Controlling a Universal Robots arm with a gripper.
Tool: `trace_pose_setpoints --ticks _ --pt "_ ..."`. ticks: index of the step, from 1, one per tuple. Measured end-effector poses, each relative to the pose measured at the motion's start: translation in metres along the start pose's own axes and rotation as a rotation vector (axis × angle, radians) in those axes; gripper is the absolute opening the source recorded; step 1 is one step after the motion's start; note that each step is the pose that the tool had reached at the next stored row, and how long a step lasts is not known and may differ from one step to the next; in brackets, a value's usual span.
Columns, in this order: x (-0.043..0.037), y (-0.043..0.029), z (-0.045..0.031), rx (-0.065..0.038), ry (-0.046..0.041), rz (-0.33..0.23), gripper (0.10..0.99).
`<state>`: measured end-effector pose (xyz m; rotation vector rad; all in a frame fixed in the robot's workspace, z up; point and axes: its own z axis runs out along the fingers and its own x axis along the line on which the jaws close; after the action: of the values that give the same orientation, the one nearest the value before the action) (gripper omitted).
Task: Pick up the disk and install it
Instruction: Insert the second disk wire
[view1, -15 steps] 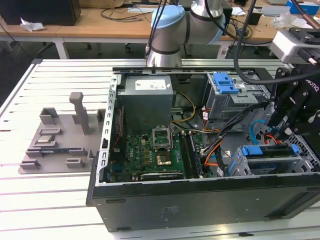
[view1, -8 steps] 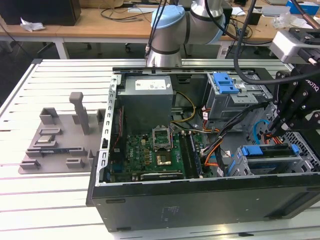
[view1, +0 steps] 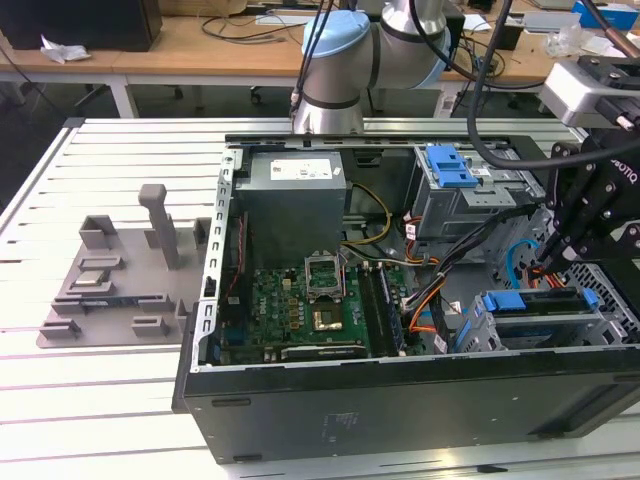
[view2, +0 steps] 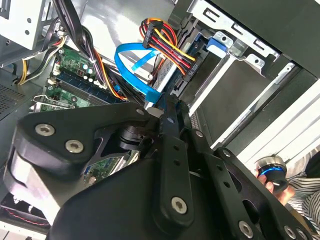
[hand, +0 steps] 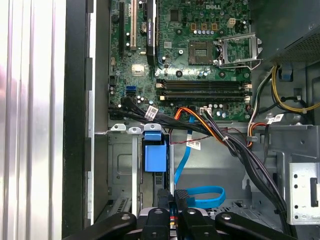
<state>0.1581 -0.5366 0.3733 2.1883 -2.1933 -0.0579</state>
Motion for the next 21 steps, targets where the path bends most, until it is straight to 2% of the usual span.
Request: trace_pose_setpoints --ticks 8,13,21 --pt "0.0002 -0.0001 0.0019 0.0 -0.0002 0.0 0.161" --pt "0.0002 -0.0005 0.0088 0.0 0.0002 0.0 0.161" --pt "0.0002 -0.0009 0.0157 0.0 0.0 0.0 0.161"
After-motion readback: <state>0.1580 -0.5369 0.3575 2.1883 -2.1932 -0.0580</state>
